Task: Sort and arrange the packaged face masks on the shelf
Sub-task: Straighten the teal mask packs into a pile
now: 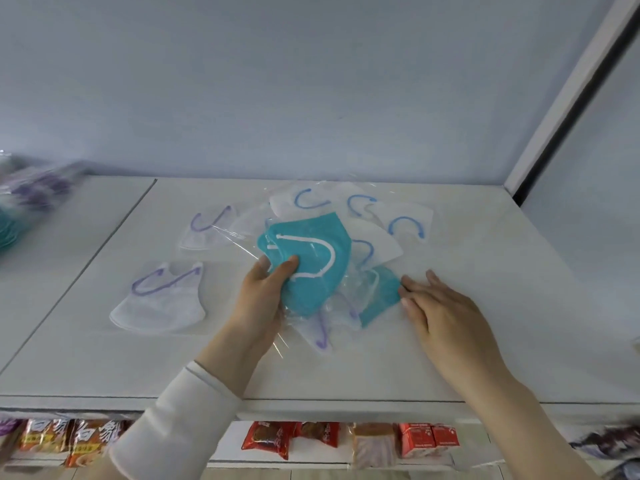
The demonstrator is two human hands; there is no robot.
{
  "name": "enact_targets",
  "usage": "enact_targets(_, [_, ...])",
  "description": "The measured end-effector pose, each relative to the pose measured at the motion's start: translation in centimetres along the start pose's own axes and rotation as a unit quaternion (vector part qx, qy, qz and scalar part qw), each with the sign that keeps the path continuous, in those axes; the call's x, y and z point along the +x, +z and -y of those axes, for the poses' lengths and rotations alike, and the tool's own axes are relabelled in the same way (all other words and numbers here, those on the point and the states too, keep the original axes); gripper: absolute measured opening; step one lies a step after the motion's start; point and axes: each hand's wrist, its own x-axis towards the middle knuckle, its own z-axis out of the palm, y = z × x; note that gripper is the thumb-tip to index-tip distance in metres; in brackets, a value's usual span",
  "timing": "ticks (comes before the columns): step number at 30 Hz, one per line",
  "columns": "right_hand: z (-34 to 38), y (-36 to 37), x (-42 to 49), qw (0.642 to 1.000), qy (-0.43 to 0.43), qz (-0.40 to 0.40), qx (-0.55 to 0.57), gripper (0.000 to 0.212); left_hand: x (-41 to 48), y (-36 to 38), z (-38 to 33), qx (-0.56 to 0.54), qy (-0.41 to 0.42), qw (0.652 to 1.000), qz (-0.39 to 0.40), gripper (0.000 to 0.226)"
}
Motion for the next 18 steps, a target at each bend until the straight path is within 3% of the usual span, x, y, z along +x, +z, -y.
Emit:
enact_targets(3, [-1.2, -1.0, -0.5, 0.998, 0.042, -0.032, -0.034, 0.048, 1.2, -1.2, -1.2, 0.007, 0.033, 0.999, -0.034, 0.031])
enact_targets(5, [-1.6, -1.5, -0.4, 0.992, 0.115, -0.037, -0.030, 0.043, 1.7, -1.5, -1.9, 0.013, 0.048, 0.998, -0.039, 0.030])
enact_targets(8, [-1.6, -1.8, 0.3, 0.981, 0.187, 0.019, -0.050, 0.071, 1.6, -0.7, -2.0, 0.015, 0.061, 0.998, -0.019, 0.027])
enact_targets(10, [-1.2, -1.9, 0.9, 0.979, 0.196, 0.049, -0.038, 0.074, 1.0, 0.2, -1.7, 0.018, 0.067, 0.998, 0.012, 0.024])
enact_targets(15, [-1.2, -2.2, 2.5, 0.973, 0.194, 0.103, 0.076, 0.048, 0.0, 1.5, -1.2, -0.002, 0.065, 0.997, 0.048, 0.022])
enact_targets(18, [-1.5, -3.2, 2.7, 0.935, 0.224, 0.095, 0.257, 0.042, -0.1, 0.9, -1.6, -0.015, 0.066, 0.997, 0.035, 0.027])
